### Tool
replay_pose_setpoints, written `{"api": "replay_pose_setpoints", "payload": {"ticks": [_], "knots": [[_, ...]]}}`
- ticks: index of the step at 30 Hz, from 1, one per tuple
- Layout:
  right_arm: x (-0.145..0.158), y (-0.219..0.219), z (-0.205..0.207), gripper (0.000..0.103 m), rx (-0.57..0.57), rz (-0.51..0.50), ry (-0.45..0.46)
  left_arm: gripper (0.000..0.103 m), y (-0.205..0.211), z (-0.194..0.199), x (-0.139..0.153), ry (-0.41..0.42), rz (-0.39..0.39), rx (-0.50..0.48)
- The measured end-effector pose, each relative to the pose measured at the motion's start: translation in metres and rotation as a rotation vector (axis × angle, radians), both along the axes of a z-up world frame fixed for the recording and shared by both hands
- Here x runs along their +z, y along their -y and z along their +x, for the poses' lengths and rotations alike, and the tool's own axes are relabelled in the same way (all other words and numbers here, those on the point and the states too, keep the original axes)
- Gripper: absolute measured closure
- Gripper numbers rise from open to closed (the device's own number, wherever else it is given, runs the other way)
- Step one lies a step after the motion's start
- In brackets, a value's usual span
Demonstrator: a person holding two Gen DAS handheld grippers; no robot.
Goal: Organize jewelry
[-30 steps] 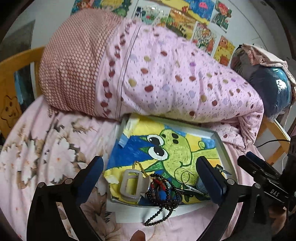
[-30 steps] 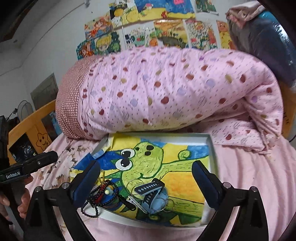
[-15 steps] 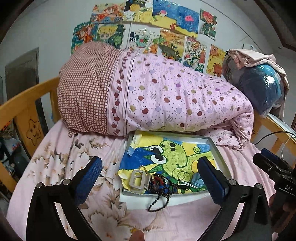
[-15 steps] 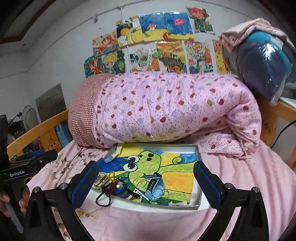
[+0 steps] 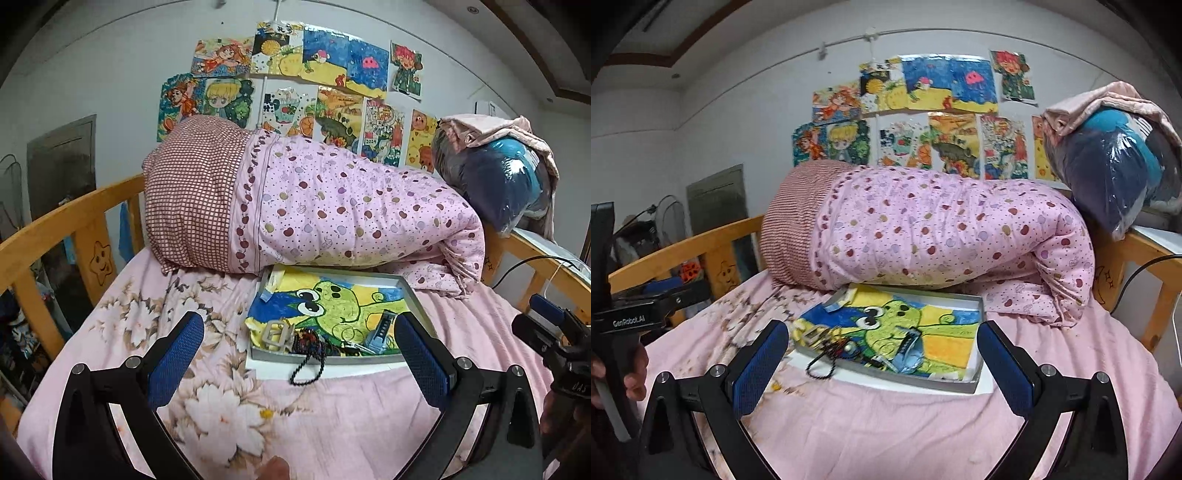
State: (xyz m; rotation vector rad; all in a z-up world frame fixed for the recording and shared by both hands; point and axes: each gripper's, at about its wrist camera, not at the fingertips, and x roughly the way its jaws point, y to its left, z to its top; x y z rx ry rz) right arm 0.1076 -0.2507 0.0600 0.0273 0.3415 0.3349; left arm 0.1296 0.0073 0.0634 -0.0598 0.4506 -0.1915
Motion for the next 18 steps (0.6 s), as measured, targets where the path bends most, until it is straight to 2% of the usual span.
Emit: {"api": "replay_pose_setpoints", "payload": {"ticks": [9, 13, 18], "knots": [[-0.024, 0.001, -0.025, 0.000, 0.026, -0.015, -0.049, 0.002, -0.005, -0.051, -0.016, 0.001, 0.023, 0.028], [-0.037, 0.005, -0.027, 0.000, 0.016, -0.001, -0.085, 0.002, -0.008, -0.061, -0.032, -0.028, 0.013, 0.048], [-0.049, 0.001, -0.028, 0.000, 0.001, -0.021, -0.099, 0.002, -0.007, -0.062, -0.048, -0.050, 0.044, 0.069]]}}
